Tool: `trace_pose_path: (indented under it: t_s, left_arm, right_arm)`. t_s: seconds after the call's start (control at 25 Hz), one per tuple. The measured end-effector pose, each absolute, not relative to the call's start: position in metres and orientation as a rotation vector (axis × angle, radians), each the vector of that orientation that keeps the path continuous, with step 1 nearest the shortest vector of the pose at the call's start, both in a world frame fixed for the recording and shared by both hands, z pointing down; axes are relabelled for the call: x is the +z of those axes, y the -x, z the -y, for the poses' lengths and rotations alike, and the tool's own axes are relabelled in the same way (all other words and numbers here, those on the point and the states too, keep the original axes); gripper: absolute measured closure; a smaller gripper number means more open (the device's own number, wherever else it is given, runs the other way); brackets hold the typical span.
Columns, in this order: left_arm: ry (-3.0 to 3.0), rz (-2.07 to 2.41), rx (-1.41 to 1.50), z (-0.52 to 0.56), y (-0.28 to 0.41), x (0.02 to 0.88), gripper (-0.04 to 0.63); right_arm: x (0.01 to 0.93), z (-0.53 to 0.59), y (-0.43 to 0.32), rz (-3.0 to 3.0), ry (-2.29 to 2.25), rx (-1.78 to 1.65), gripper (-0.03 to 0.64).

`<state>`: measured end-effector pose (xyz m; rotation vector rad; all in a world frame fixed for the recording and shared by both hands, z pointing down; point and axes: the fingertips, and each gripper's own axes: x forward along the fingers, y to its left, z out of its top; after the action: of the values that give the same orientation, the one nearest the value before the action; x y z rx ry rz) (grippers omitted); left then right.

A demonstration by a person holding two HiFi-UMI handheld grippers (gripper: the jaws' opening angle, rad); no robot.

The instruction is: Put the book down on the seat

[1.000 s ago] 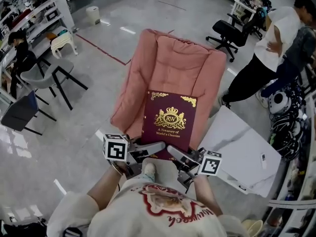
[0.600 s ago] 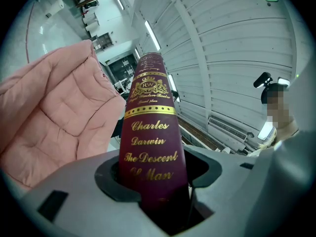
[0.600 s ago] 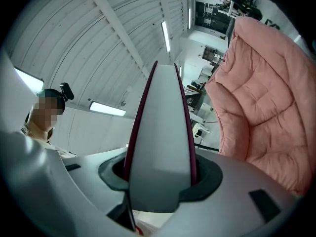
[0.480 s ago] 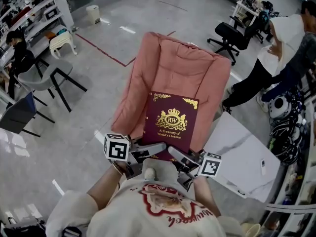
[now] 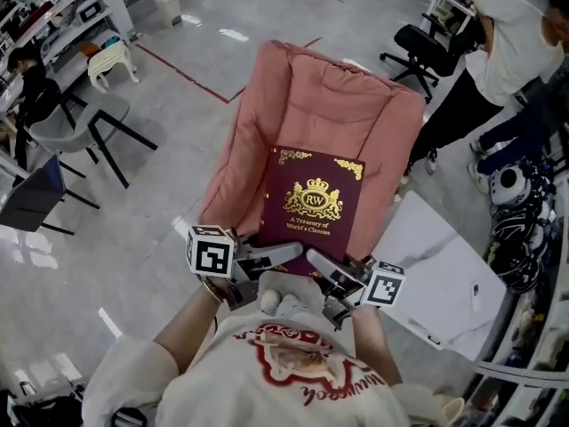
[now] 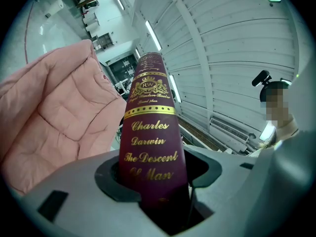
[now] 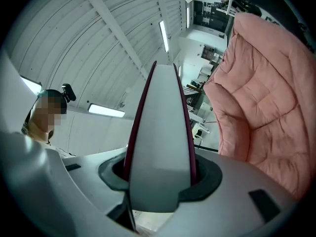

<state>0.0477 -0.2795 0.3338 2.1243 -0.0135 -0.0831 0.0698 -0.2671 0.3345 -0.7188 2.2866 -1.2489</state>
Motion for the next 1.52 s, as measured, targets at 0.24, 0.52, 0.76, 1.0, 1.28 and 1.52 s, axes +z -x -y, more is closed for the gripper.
trace_pose_path:
  t_s: [0.24, 0.52, 0.76, 1.0, 1.28, 1.52]
  left_arm:
    - [-2.11, 0.042, -0.095, 0.284, -0.051, 0.341, 0.35]
    - [-2.082, 0.062, -0.104, 0.302, -0.061, 0.353, 0.35]
    - [-2.061, 0.082, -0.095, 0.308, -0.063, 0.369, 0.35]
    - [-2.025, 0.099, -0.09, 0.314, -0.063, 0.387, 0.35]
    - [-2.001, 0.11, -0.083, 0.317, -0.066, 0.414, 0.35]
    - [-1.958, 0.144, -0.072, 0.317, -0.058, 0.449, 0.35]
  right_arm:
    - [0.341, 0.272, -0.074, -2.299, 0.699, -1.28, 0.399]
    - [0.353, 0.291, -0.084, -2.293, 0.69, -1.323, 0.399]
    - [0.369, 0.297, -0.086, -2.281, 0.676, -1.358, 0.399]
    - [0.387, 0.303, -0.086, -2.261, 0.667, -1.404, 0.399]
    - [0.413, 0.307, -0.089, -2.249, 0.663, -1.441, 0.399]
    - [0.448, 0.307, -0.081, -2.218, 0.645, -1.504, 0.399]
